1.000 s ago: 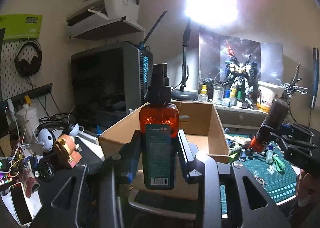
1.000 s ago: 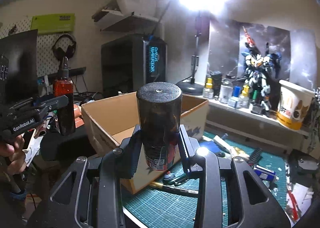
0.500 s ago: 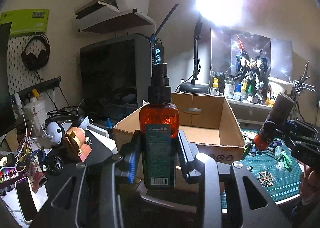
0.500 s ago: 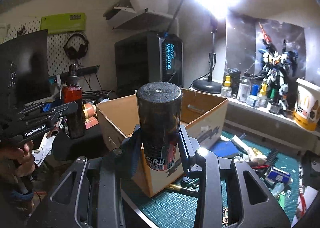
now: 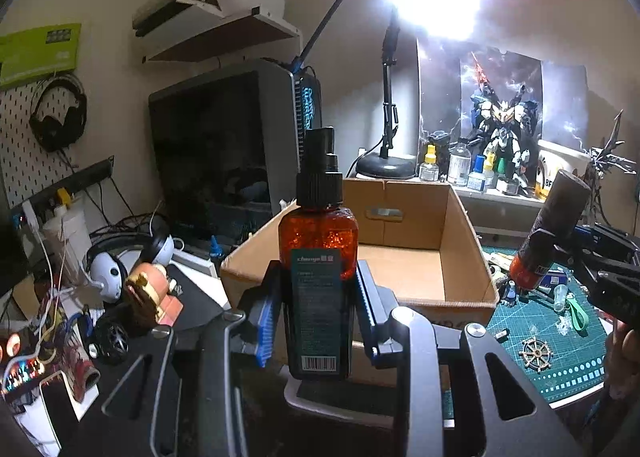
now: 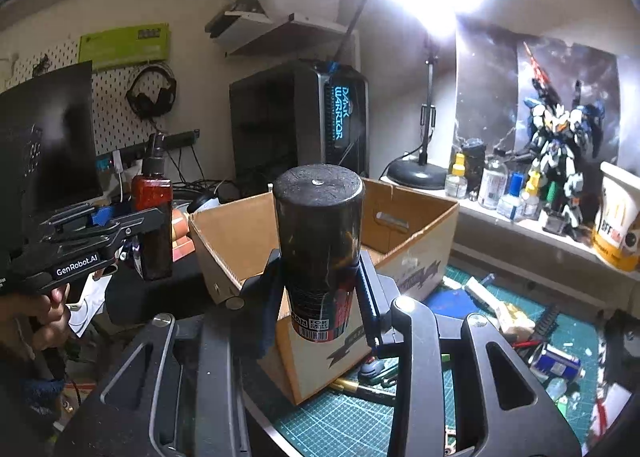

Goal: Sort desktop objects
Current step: 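Carry the bottle and spray can toward the cardboard box with both tools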

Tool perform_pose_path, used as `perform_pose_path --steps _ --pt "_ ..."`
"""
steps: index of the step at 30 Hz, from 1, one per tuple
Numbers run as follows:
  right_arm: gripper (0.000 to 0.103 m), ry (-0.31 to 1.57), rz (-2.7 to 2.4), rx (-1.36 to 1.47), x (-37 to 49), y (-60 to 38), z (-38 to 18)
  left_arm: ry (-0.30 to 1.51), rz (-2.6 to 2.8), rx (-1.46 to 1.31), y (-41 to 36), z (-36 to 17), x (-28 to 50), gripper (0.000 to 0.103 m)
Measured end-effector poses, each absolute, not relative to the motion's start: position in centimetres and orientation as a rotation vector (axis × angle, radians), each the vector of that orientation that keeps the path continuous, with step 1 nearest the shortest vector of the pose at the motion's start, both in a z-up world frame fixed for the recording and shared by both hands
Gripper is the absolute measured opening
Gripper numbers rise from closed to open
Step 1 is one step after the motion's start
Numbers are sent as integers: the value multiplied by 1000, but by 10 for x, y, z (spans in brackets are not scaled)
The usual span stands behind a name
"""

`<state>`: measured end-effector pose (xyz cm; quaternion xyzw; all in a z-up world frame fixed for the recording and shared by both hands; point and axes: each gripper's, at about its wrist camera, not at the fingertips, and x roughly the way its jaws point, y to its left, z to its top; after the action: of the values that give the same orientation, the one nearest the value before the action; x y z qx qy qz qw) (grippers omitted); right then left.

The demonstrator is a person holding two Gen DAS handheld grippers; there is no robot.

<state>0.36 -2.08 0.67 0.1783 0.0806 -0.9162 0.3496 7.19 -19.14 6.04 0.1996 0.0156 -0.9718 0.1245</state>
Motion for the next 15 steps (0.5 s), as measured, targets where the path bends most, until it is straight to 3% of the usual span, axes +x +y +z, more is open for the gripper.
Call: perform_pose_path --steps 15 --pt "33 223 -2335 483 -30 -21 45 -73 -2893 637 -185 100 24 34"
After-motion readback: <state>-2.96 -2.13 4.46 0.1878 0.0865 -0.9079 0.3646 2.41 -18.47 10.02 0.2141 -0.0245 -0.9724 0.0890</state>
